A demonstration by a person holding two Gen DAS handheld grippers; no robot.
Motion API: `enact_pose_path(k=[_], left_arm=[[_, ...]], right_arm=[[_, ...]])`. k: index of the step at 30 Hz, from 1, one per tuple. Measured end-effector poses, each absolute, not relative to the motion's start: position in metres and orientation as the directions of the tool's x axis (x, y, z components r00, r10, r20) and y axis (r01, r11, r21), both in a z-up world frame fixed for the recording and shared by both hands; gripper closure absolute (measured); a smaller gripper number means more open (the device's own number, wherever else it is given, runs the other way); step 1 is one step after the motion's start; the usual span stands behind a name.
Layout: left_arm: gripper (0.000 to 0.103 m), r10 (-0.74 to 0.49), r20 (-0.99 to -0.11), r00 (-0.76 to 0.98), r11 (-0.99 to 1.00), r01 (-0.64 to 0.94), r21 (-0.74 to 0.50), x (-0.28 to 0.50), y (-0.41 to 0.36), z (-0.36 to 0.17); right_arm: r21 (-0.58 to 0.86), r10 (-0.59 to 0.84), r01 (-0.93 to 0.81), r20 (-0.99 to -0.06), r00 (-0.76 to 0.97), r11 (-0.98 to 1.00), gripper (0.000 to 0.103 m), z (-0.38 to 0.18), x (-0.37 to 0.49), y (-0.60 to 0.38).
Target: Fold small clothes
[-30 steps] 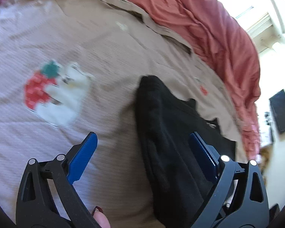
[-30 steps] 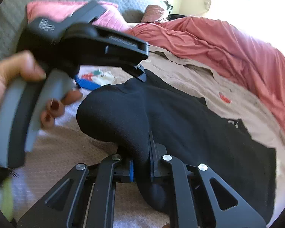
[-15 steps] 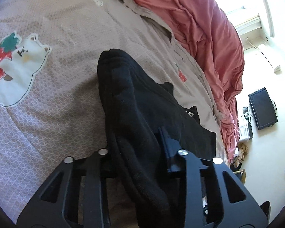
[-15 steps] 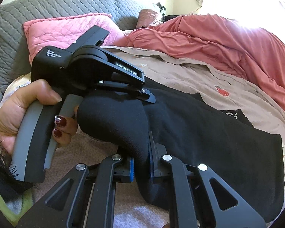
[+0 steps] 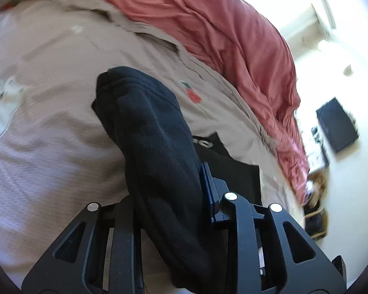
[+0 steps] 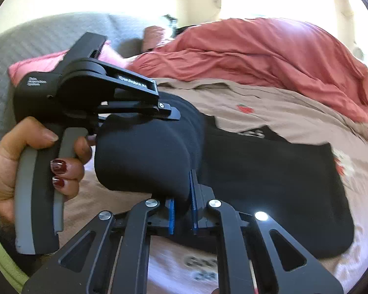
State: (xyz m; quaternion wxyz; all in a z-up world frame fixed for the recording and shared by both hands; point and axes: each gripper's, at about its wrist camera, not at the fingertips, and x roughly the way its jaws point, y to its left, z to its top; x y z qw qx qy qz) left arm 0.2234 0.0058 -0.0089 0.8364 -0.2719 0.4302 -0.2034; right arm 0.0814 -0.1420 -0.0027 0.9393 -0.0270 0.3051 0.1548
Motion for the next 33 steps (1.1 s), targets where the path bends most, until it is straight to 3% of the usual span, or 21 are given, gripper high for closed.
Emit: enact_pose_path(k=[12,15,17,20,24,33], left_arm=[[0.084,-0.557,-0.698,0.450,0.830,0.282,-0.481,0.236,-0.129,0.025],[0.077,-0.558,-0.707,0.434,0.830,0.290,-0.477,0.240,-0.153,0.015],[0.064,-0.589,-0.698,0.408,0.808,0.290,-0.513,0.241,-0.164,0.004],[0.053,-0.657,-0.659,0.367,0.753,0.289,-0.591,0.235,-0.168,-0.009],[0.051,-0.670,-0.603,0.433,0.737,0.288,-0.612,0.218,-0.145,-0.008],[0.051,-0.486,-0.625,0.610,0.861,0.214,-0.461,0.192,-0.084,-0.024]], right_arm=[[0.198,0.172,-0.072,-0.555,0.814,0.978,0.095,0.009,0.064,-0.244],[0.240,0.158,-0.017,-0.580,0.799,0.971,0.095,-0.002,0.065,-0.266],[0.256,0.140,0.023,-0.601,0.787,0.966,0.095,-0.010,0.067,-0.278],[0.257,0.121,0.059,-0.631,0.767,0.965,0.095,-0.023,0.070,-0.288],[0.261,0.110,0.081,-0.643,0.758,0.962,0.094,-0.033,0.067,-0.297],[0.337,0.123,0.143,-0.654,0.746,0.931,0.092,-0.037,0.057,-0.317]])
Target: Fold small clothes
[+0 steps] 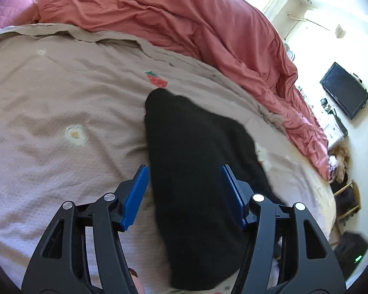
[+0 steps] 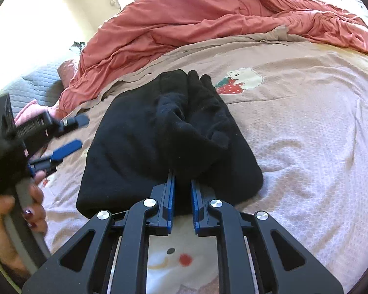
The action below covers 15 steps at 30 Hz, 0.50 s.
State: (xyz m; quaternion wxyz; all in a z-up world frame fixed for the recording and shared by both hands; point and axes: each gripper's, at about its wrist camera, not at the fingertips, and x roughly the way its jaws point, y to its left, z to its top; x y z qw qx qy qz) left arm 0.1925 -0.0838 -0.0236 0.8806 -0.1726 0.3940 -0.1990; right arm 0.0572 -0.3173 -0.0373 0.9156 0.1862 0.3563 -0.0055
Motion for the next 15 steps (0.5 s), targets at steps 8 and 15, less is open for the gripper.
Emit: enact_pose_path(k=[8,15], left_arm=[[0.045,-0.530,-0.636,0.561,0.842,0.261,-0.472,0.198,-0.074,-0.042],[0.040,-0.495,-0.661,0.565,0.867,0.268,-0.420,0.197,-0.076,-0.038]], right_arm=[[0.298,0.133,0.093,-0.657,0.742,0.950,0.085,-0.029,0.051,-0.316],[0.319,0.124,0.105,-0.622,0.773,0.942,0.066,-0.008,0.052,-0.334]])
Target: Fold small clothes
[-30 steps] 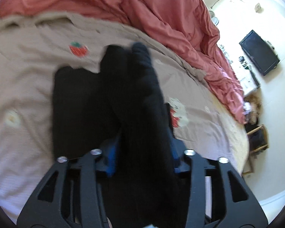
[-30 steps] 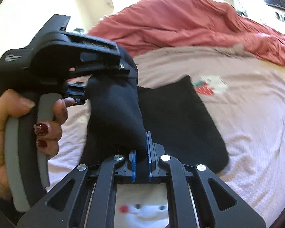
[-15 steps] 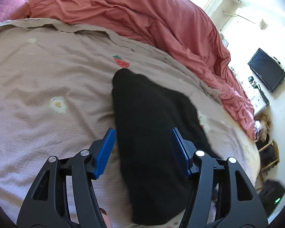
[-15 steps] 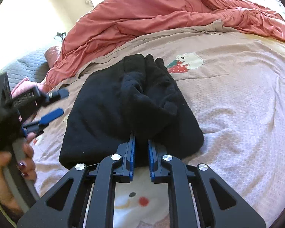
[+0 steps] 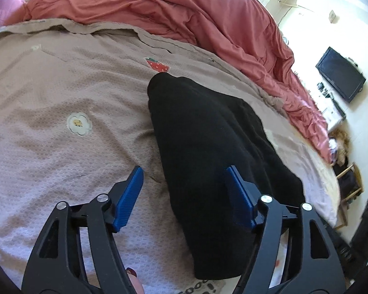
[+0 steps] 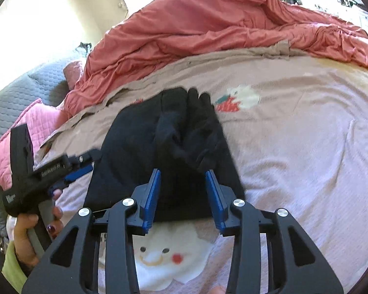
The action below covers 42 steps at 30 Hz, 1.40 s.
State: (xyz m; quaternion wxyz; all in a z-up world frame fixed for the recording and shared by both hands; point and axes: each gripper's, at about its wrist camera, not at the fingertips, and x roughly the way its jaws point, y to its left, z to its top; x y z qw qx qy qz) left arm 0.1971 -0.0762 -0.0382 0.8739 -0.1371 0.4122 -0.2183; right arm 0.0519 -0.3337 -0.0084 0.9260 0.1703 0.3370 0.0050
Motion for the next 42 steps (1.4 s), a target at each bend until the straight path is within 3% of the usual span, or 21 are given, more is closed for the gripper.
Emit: enact_pose_path(k=[7,12,33,38,39,40,42], left_arm=[[0.032,-0.455,-0.688,0.566,0.890,0.264,-0.372,0.199,-0.076,-0.038],[0.029,-0.445,-0.695,0.565,0.895,0.268,-0.356,0.199,-0.076,-0.037],[0.026,-0.460,-0.701,0.545,0.887,0.322,-0.331,0.196,-0.092,-0.034],[0.025,-0.465,-0.710,0.529,0.883,0.338,-0.326,0.195,-0.099,-0.036],[0.025,-0.464,-0.712,0.527,0.883,0.338,-0.325,0.196,-0.099,-0.036],[0.025,-0.463,-0.713,0.526,0.883,0.339,-0.323,0.196,-0.100,-0.036],[0.024,-0.461,-0.715,0.525,0.884,0.336,-0.324,0.197,-0.100,-0.037]], right_arm=[[0.287,0.108,0.093,-0.611,0.784,0.953,0.045,0.010,0.065,-0.343],[0.238,0.105,0.061,-0.624,0.774,0.969,0.036,0.018,0.085,-0.341],[0.154,0.104,0.022,-0.761,0.640,0.988,0.036,-0.006,0.209,-0.338],[0.142,0.108,0.008,-0.788,0.606,0.990,0.045,-0.018,0.226,-0.336],[0.149,0.116,0.005,-0.793,0.598,0.989,0.052,-0.021,0.228,-0.336],[0.160,0.131,-0.002,-0.798,0.588,0.987,0.067,-0.024,0.231,-0.335],[0.166,0.146,-0.020,-0.799,0.583,0.986,0.078,-0.024,0.231,-0.331]])
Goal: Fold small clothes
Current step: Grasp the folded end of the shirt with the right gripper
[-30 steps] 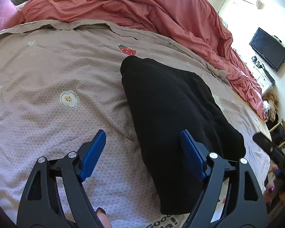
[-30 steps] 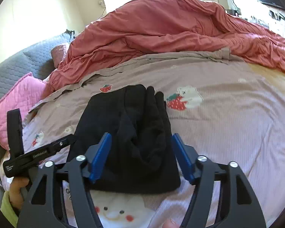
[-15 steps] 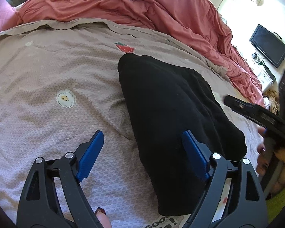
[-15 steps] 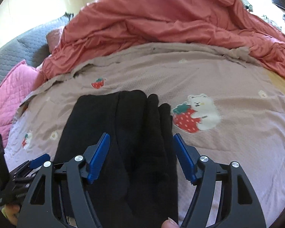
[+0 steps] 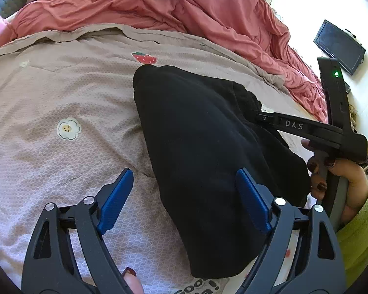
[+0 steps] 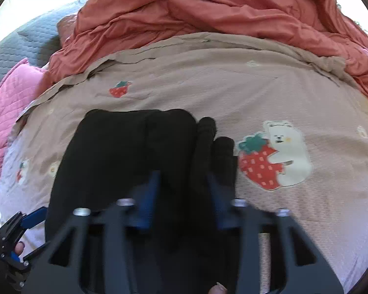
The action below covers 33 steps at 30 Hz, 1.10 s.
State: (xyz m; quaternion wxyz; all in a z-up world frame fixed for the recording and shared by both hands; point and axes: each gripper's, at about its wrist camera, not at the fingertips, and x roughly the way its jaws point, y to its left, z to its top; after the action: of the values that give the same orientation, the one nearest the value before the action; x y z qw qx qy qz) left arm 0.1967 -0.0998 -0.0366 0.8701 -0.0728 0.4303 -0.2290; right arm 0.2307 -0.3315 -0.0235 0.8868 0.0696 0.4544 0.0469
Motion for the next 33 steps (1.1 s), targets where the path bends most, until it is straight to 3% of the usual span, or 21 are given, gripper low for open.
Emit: enact_pose_path(k=[8,17,20,22,23,25,27,28,30,33], left_arm=[[0.022,-0.470,-0.718,0.513,0.880,0.328,-0.342,0.198,-0.099,-0.040],[0.022,-0.473,-0.720,0.509,0.879,0.326,-0.347,0.199,-0.099,-0.040],[0.022,-0.475,-0.719,0.507,0.878,0.327,-0.349,0.198,-0.100,-0.040],[0.021,-0.475,-0.720,0.506,0.878,0.327,-0.350,0.199,-0.100,-0.040],[0.021,-0.476,-0.719,0.506,0.878,0.326,-0.352,0.199,-0.100,-0.040],[0.021,-0.479,-0.719,0.504,0.876,0.324,-0.356,0.199,-0.100,-0.041],[0.021,-0.478,-0.720,0.503,0.876,0.324,-0.356,0.200,-0.101,-0.041],[0.021,-0.477,-0.720,0.503,0.877,0.324,-0.355,0.200,-0.101,-0.041],[0.021,-0.476,-0.720,0.504,0.877,0.326,-0.352,0.200,-0.102,-0.041],[0.021,-0.477,-0.721,0.503,0.877,0.332,-0.348,0.200,-0.105,-0.041]], right_arm=[[0.141,0.122,-0.013,-0.799,0.589,0.990,0.072,-0.022,0.233,-0.334],[-0.005,0.050,-0.086,-0.781,0.623,0.996,0.073,-0.016,0.227,-0.304],[0.057,0.078,-0.053,-0.801,0.594,0.997,0.070,-0.023,0.236,-0.317],[0.128,0.102,0.003,-0.808,0.581,0.992,0.055,-0.026,0.241,-0.332],[0.178,0.131,0.027,-0.810,0.571,0.984,0.056,-0.029,0.243,-0.340],[0.225,0.165,0.038,-0.810,0.563,0.974,0.059,-0.032,0.245,-0.345],[0.229,0.178,0.020,-0.806,0.565,0.973,0.072,-0.031,0.243,-0.341],[0.220,0.180,0.001,-0.802,0.569,0.976,0.074,-0.028,0.241,-0.335],[0.163,0.156,-0.039,-0.800,0.580,0.986,0.076,-0.022,0.236,-0.320],[0.073,0.101,-0.070,-0.801,0.590,0.995,0.088,-0.020,0.233,-0.306]])
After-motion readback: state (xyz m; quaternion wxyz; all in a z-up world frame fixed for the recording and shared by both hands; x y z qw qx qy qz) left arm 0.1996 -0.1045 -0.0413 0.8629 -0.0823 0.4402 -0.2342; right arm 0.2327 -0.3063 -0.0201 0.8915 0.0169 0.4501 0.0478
